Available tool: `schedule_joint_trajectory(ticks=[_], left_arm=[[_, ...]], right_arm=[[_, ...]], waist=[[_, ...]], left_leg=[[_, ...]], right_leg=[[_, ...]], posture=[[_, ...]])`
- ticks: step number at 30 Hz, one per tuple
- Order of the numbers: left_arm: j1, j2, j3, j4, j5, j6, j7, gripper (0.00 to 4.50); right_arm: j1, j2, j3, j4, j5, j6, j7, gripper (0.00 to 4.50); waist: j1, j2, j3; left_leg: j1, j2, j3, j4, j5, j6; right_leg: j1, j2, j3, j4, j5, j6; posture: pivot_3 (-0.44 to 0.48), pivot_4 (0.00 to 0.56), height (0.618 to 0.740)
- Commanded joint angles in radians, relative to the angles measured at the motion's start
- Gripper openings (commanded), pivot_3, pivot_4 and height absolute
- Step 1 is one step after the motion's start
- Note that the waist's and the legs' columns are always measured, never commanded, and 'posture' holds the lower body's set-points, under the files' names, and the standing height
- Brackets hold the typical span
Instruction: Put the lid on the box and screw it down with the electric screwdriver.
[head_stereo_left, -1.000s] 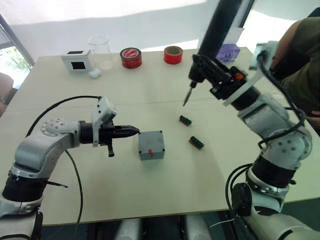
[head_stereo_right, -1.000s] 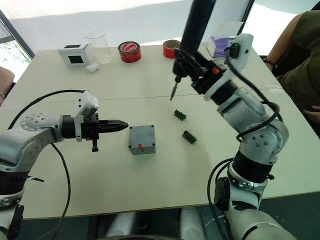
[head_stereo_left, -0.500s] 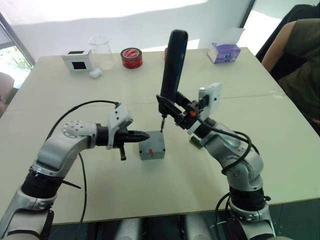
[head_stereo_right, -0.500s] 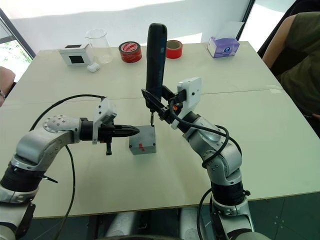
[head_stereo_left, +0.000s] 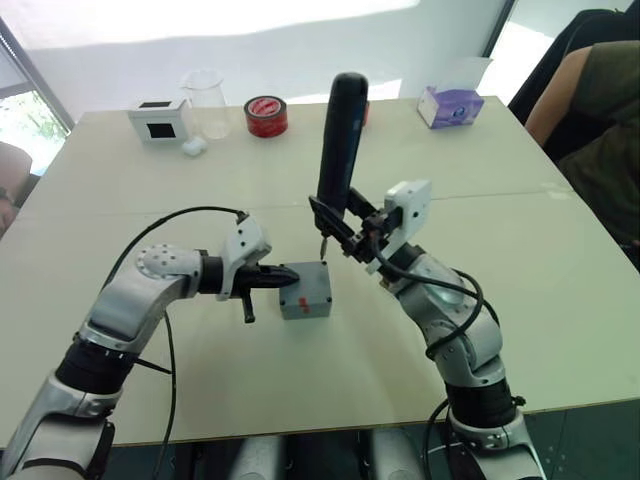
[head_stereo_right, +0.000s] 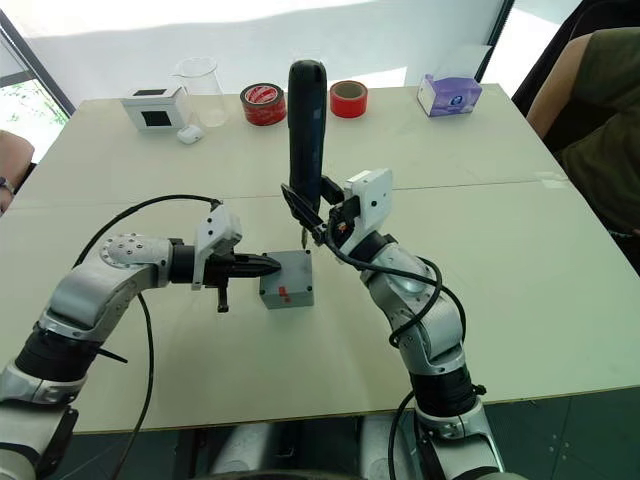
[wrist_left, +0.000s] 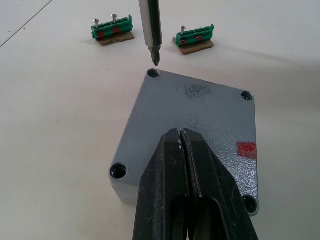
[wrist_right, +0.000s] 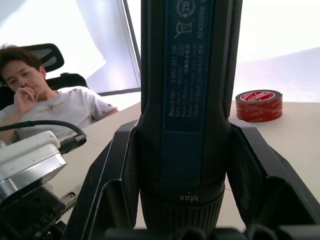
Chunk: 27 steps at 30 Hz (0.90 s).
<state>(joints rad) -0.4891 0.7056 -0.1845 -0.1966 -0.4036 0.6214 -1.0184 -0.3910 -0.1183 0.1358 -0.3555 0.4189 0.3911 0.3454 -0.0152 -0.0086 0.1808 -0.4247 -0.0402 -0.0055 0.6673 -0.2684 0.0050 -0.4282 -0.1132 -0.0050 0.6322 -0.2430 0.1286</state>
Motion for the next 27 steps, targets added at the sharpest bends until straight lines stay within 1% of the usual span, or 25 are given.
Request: schedule_joint_trajectory(ticks=[1,9,16,21,23,24,25,27], left_arm=[[0.005,-0.004,-0.006,-0.001,0.016,0.006,0.006,0.0],[0.001,-0.01,-0.012,-0.004,0.021,0.009,0.002,0.0],[0.006,-0.01,-0.018,0.003,0.031,0.004,-0.004,0.0],[0.017,-0.009,-0.049,0.012,0.074,-0.027,-0.003,0.0],[0.024,-0.015,-0.051,0.006,0.074,-0.027,0.001,0.0],[0.03,-0.014,-0.058,0.004,0.081,-0.029,0.0,0.0],[0.036,-0.013,-0.064,0.002,0.087,-0.033,0.0,0.0],[0.042,-0.015,-0.068,0.001,0.094,-0.036,0.001,0.0]], right_arm=[[-0.008,0.013,-0.003,-0.028,-0.014,-0.06,0.013,1.84],[0.01,0.022,0.011,0.027,-0.062,-0.106,0.028,1.84],[0.056,0.012,0.04,0.051,-0.095,-0.137,0.058,1.84],[0.095,-0.017,0.046,0.052,-0.093,-0.114,0.085,1.84],[0.106,-0.033,0.048,0.051,-0.091,-0.087,0.089,1.84],[0.113,-0.044,0.053,0.057,-0.093,-0.064,0.092,1.84],[0.12,-0.051,0.056,0.061,-0.088,-0.044,0.097,1.84],[0.123,-0.054,0.055,0.068,-0.088,-0.022,0.092,1.84]], waist=[[0.0,0.0,0.0],[0.0,0.0,0.0],[0.0,0.0,-0.001],[0.001,0.0,-0.002],[0.001,0.0,-0.002],[0.001,0.0,-0.003],[0.001,0.0,-0.005],[0.001,-0.002,-0.008]], left_leg=[[0.0,0.0,0.0,0.0,0.0,0.0],[0.0,0.0,0.0,0.0,0.0,0.0],[0.001,0.0,0.0,0.0,0.0,0.0],[0.006,0.0,0.0,0.0,0.0,0.0],[0.01,0.0,0.0,-0.001,-0.001,0.001],[0.014,0.0,0.0,-0.001,-0.004,0.007],[0.018,0.0,0.0,-0.002,-0.005,0.008],[0.022,0.0,0.0,-0.002,-0.006,0.009]], right_leg=[[0.0,0.0,0.0,0.0,0.0,0.0],[0.0,0.0,0.0,0.0,0.0,0.0],[0.001,0.0,0.0,0.0,0.0,0.0],[0.006,0.0,0.0,0.0,0.0,0.0],[0.01,0.0,0.0,-0.001,0.0,0.0],[0.013,0.0,0.0,-0.001,0.0,0.0],[0.018,0.0,0.0,-0.003,-0.001,-0.001],[0.022,0.0,0.0,-0.003,-0.002,-0.002]], posture=[[0.0,0.15,0.74],[0.0,0.15,0.74],[0.0,0.15,0.74],[0.0,0.15,0.74],[0.0,0.15,0.74],[0.0,0.15,0.74],[0.0,0.15,0.74],[0.0,0.15,0.74]])
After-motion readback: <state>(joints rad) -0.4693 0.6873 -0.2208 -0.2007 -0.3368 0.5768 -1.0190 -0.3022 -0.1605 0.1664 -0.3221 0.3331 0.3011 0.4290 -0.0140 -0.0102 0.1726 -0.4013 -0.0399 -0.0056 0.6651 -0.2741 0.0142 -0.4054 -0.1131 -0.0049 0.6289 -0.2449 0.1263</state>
